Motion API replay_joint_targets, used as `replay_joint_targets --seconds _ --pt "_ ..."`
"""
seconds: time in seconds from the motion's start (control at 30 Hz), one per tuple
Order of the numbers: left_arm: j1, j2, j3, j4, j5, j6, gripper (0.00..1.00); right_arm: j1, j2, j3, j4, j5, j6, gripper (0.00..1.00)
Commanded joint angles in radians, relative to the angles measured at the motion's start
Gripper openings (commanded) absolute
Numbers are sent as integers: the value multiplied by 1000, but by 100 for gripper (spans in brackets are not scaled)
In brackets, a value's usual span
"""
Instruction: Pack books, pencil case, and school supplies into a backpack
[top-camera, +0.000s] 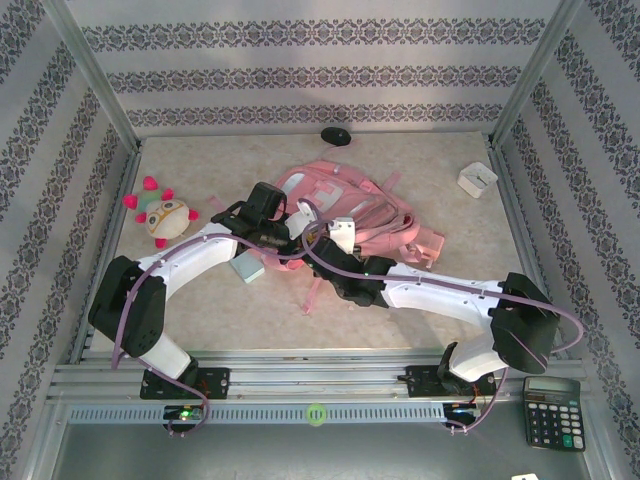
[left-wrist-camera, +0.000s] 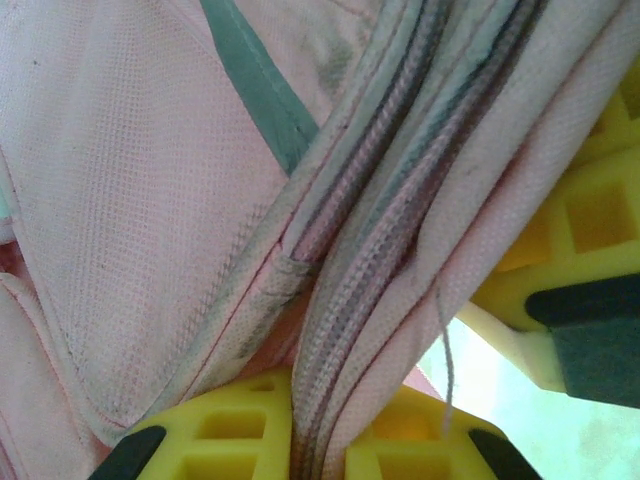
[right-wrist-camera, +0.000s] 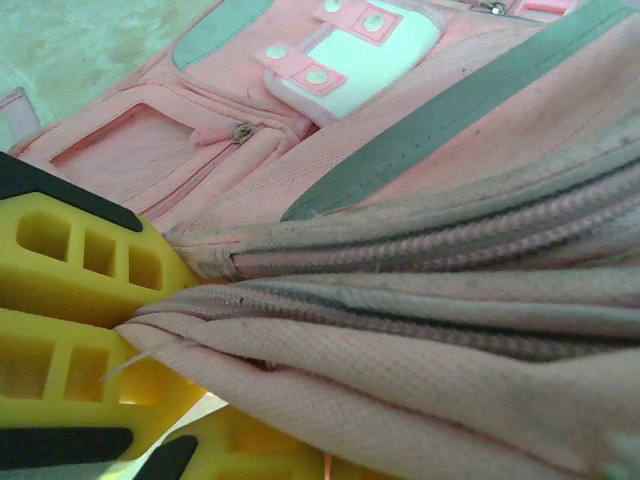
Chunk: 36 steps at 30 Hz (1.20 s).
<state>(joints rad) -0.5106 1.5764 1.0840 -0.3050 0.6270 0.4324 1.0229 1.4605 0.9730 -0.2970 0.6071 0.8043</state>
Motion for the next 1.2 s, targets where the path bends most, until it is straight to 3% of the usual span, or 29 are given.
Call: replay_joint_targets --seconds 0.0,0.13,0.33,0.6,0.7,0.8,0.93,1.07,1.17 --pt "6 -46 21 -49 16 -48 0 -27 -4 -5 -87 88 -29 0" --pt "12 -55 8 -70 -87 -4 0 -50 -67 -29 -110 32 -90 0" --pt "22 -62 -8 -95 -222 68 0 -161 -196 -69 -191 -217 -239 0" --pt "30 -60 -19 -111 -263 134 0 -297 -275 -97 -246 -538 -391 0" --pt "30 -70 -34 -90 -273 153 5 -319 -269 -114 -213 -629 -405 0" --pt "30 -73 -40 -69 -284 156 19 -317 -261 -134 -165 -719 -392 0" --pt "22 -99 -55 -65 -197 170 64 -298 -269 -181 -87 -782 -336 0" --pt "-56 -170 -150 77 -112 209 80 -255 -268 -201 -27 -812 -294 0" --pt "-121 -169 -176 136 -95 244 82 -228 -254 -198 -4 -832 -279 0"
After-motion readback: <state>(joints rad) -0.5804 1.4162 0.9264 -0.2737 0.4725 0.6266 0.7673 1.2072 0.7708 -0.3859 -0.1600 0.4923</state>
